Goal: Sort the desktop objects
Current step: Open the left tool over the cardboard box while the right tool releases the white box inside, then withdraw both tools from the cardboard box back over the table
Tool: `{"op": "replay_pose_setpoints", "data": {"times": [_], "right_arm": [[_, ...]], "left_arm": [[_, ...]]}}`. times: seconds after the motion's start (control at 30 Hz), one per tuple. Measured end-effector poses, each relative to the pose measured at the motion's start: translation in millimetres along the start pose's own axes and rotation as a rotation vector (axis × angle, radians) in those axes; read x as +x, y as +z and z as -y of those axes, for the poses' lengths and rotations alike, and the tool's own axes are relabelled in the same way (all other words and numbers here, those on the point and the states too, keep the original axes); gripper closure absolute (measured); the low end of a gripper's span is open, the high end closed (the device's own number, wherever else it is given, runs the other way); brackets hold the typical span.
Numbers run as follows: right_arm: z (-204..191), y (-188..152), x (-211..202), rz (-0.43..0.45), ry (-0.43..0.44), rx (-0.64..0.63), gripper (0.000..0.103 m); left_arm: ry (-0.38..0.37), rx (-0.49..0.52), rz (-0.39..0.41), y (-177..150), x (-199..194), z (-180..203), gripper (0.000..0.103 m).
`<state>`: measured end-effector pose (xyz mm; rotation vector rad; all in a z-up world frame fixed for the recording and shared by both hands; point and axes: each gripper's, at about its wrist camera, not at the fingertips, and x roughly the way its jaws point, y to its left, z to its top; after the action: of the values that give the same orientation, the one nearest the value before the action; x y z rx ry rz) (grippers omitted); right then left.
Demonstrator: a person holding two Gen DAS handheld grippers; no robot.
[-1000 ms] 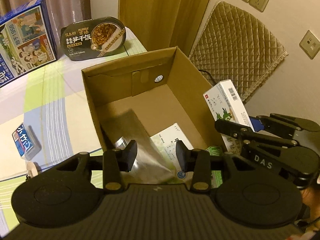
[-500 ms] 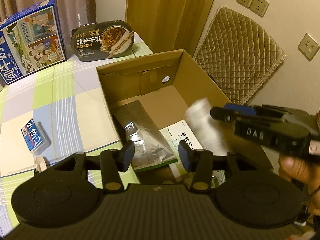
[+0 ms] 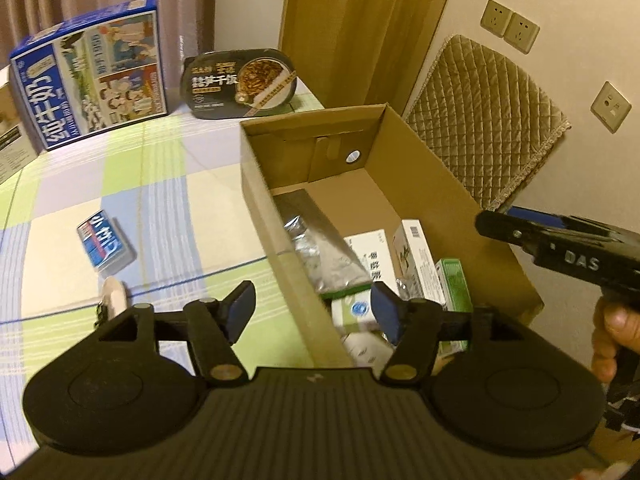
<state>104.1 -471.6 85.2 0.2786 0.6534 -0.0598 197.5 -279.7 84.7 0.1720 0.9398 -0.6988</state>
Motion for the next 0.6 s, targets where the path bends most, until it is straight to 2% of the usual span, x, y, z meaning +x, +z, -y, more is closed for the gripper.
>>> {"op": "replay_pose_setpoints", "data": {"times": [0.13, 0.33, 0.5, 0.6], "right_arm": [[-14, -16, -23, 0.012, 0.023, 0.022, 0.034], [-43, -44, -50, 0.007, 0.055, 0.024, 0.016], [-72, -72, -65, -0.012, 0.109, 0.012, 0.007], [-87, -91, -72, -0.029, 0.137, 0.007, 0.002]], "left_arm": [[0.006, -0.016, 0.023, -15, -21, -7, 0.035], [0.007, -0.052, 0.063, -46, -51, -19, 0.016], [0.015, -0.101, 0.087, -88, -78, -35, 0.006], [0.031, -0.155, 0.086, -119, -92, -52, 0.004]]}}
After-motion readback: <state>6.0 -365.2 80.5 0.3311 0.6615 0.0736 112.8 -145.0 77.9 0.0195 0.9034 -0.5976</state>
